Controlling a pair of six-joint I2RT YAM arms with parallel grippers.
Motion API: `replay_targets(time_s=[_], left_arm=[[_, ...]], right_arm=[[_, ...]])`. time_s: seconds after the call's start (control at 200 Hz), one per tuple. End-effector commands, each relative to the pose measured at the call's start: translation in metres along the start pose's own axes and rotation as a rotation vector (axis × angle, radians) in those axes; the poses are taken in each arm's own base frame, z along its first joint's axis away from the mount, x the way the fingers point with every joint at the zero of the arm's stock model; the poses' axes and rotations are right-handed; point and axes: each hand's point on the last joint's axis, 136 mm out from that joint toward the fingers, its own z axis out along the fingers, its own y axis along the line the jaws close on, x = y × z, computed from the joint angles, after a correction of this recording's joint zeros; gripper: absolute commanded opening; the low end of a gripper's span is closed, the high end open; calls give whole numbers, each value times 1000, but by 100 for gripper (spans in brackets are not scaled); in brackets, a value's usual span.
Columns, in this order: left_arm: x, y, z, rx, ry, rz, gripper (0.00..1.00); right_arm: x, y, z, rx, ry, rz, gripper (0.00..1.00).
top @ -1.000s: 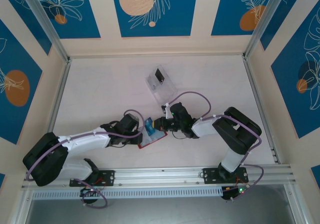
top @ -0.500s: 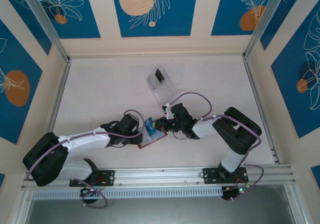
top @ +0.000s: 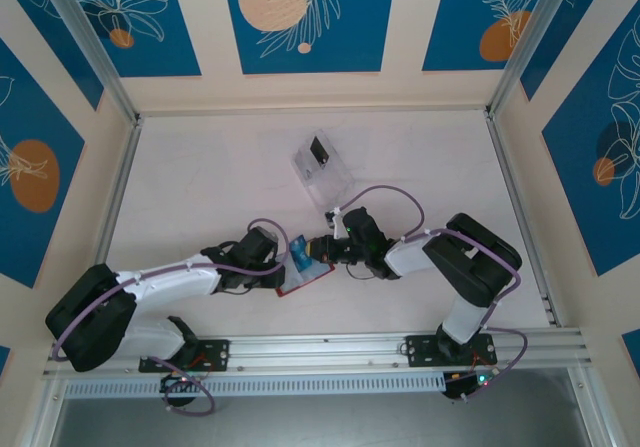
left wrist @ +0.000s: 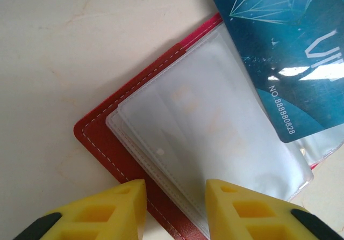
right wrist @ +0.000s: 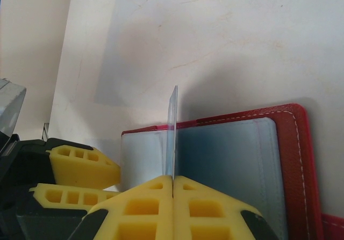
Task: Put the credit cards into the card holder
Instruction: Insert the credit card into the card slot.
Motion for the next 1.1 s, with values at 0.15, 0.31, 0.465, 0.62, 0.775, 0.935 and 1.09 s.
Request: replay_targets(time_s=[0.15,0.31,0.465,0.62,0.775,0.935,1.09], left_arm=[[5,8,-3,-34,17,-16,34],[5,8,-3,-34,18,-17,34],[5,8,-1,-35,21,-18,34],[6,8,-1,-35,24,-21,34],[5,7,0,-35,24,-21,34],[4,6,0,-35,25,-18,34],[3,6,0,-35,24,-18,34]], right_arm=[[12,-12,3,27,16,10,0],[17,-13,2,30,17,5,0],[23,-13,4,26,28,7,0],[27,-15,4,26,34,17,0],[32,-18,3,32,44,26,0],[39,-22,1,41,58,33,0],[45,-25,0,46,70,38,0]])
